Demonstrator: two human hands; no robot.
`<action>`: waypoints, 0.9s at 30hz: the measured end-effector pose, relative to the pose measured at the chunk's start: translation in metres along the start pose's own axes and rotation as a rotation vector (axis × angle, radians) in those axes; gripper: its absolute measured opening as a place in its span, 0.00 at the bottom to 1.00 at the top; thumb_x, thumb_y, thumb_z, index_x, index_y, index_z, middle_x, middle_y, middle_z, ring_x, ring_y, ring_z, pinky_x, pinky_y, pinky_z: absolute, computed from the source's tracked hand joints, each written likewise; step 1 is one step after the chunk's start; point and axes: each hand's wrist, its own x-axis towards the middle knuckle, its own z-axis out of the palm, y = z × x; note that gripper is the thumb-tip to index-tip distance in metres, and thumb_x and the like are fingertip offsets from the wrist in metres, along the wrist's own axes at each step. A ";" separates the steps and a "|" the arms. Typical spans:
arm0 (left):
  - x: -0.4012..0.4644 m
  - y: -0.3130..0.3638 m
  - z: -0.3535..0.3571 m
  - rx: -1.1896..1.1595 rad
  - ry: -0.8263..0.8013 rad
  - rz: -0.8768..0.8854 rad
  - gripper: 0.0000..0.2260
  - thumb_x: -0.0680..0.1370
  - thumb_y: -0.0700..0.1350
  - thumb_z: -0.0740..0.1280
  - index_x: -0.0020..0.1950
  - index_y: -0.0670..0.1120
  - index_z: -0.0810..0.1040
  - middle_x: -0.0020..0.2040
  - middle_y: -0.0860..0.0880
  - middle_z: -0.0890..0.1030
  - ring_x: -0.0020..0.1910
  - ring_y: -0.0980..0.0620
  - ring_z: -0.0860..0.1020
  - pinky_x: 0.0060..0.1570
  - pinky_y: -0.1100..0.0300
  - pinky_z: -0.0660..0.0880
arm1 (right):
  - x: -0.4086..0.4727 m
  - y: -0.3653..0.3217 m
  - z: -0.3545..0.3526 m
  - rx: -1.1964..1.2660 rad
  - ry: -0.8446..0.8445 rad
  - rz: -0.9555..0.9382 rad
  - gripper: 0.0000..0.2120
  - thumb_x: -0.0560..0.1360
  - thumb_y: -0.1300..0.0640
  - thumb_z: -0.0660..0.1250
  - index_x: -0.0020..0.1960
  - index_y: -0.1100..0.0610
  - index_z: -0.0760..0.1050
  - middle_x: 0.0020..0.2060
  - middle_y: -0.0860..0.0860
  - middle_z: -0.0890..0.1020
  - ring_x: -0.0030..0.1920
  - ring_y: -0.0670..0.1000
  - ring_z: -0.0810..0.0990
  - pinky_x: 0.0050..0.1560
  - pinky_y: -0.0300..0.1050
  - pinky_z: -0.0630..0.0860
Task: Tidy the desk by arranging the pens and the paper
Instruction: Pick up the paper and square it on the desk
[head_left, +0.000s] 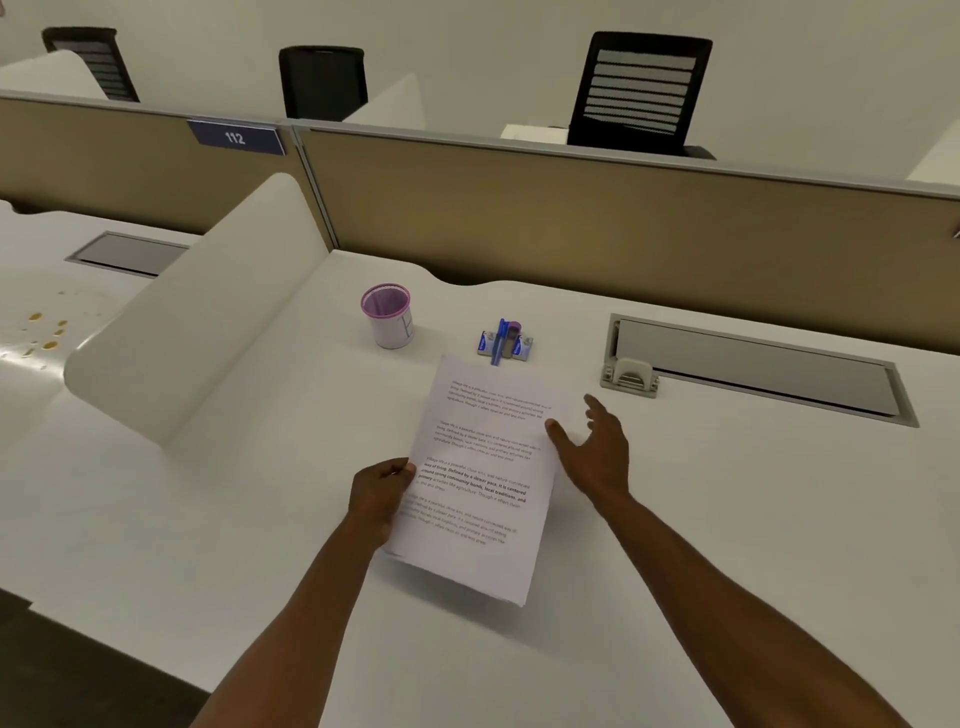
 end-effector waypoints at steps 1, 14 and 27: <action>-0.001 0.002 0.003 0.012 -0.031 0.009 0.05 0.76 0.40 0.70 0.51 0.44 0.85 0.48 0.44 0.86 0.48 0.43 0.83 0.52 0.46 0.80 | 0.011 -0.004 -0.007 -0.047 0.030 -0.050 0.37 0.73 0.41 0.71 0.76 0.55 0.63 0.71 0.56 0.71 0.70 0.56 0.70 0.71 0.54 0.68; -0.007 0.041 0.044 0.377 -0.400 0.131 0.06 0.77 0.41 0.69 0.47 0.46 0.86 0.44 0.45 0.87 0.45 0.45 0.85 0.44 0.54 0.81 | 0.081 -0.017 -0.069 -0.167 -0.835 0.128 0.18 0.75 0.47 0.71 0.61 0.54 0.79 0.56 0.51 0.84 0.54 0.53 0.83 0.59 0.50 0.79; -0.009 0.026 0.058 0.324 0.152 0.347 0.16 0.75 0.53 0.72 0.60 0.50 0.79 0.53 0.51 0.80 0.54 0.51 0.78 0.52 0.60 0.72 | 0.048 0.064 -0.086 0.377 -0.611 0.370 0.15 0.76 0.54 0.70 0.62 0.56 0.77 0.51 0.57 0.86 0.49 0.60 0.86 0.45 0.53 0.83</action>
